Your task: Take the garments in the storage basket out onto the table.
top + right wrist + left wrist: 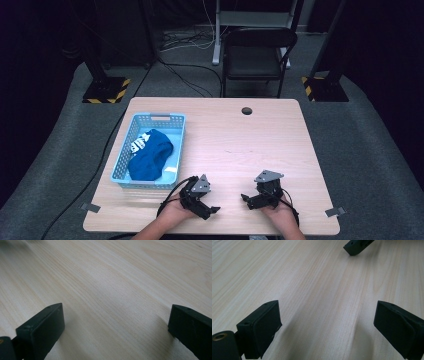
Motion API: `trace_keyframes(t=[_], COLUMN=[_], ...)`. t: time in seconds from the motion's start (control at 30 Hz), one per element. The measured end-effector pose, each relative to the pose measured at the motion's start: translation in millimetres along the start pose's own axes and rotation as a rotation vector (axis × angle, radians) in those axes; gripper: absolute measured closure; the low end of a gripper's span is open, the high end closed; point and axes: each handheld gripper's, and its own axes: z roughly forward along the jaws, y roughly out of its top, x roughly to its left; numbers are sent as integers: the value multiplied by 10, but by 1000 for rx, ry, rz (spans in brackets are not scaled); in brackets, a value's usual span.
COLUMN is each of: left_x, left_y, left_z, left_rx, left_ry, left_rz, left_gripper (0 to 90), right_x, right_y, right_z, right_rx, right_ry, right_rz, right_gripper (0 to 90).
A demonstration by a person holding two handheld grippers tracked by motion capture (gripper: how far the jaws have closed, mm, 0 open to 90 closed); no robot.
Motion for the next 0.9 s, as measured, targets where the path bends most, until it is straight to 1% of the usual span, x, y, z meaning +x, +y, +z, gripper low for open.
trace_keyframes(t=[0.17,0.4,0.9], left_x=[5,10,-10], left_y=[20,32,89], left_z=[-51,-75,-174], left_rx=[-18,-22,-51], left_ry=[2,3,9], left_rz=[-2,-4,1], left_gripper=[69,69,70], right_x=[0,0,0], right_y=[0,0,0], right_z=[0,0,0], right_rx=[0,0,0], right_ry=[0,0,0], right_rz=[0,0,0], right_gripper=[0,0,0])
